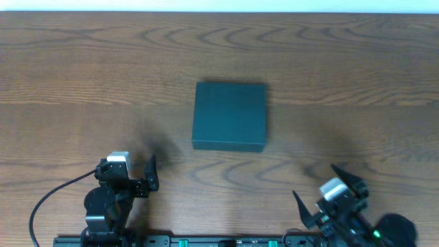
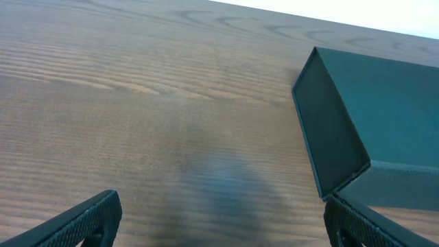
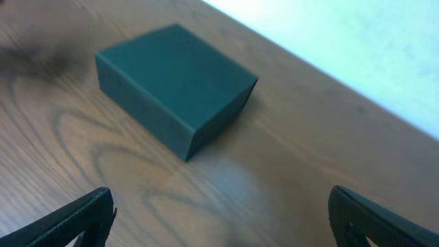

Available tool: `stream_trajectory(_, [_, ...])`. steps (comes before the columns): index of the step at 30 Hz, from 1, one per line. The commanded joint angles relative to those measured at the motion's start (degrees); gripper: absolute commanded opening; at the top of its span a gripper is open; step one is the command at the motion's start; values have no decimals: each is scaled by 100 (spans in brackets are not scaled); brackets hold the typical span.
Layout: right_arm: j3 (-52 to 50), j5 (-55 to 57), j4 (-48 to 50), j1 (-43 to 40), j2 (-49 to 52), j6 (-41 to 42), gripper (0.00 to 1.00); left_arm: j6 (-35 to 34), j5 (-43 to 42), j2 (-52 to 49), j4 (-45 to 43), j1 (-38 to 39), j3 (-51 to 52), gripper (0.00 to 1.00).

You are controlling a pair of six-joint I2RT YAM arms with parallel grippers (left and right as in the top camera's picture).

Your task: Pack container

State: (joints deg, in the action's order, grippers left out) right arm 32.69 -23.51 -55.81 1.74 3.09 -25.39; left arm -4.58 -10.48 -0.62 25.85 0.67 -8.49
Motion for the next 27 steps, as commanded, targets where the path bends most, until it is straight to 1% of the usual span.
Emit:
stream_trajectory(1, [-586, -13, 168, -17, -282, 361, 99, -57, 11, 37, 11, 22, 107, 95])
stream_trajectory(7, [-1698, -118, 1032, -15, -278, 986, 99, -59, 13, 37, 13, 22, 107, 95])
stream_trajectory(11, [-2253, -114, 1202, -15, -278, 1241, 99, -59, 13, 37, 13, 22, 107, 95])
stream_trajectory(27, [-2251, 17, 1165, -17, -278, 1292, 99, -59, 13, 37, 13, 22, 107, 95])
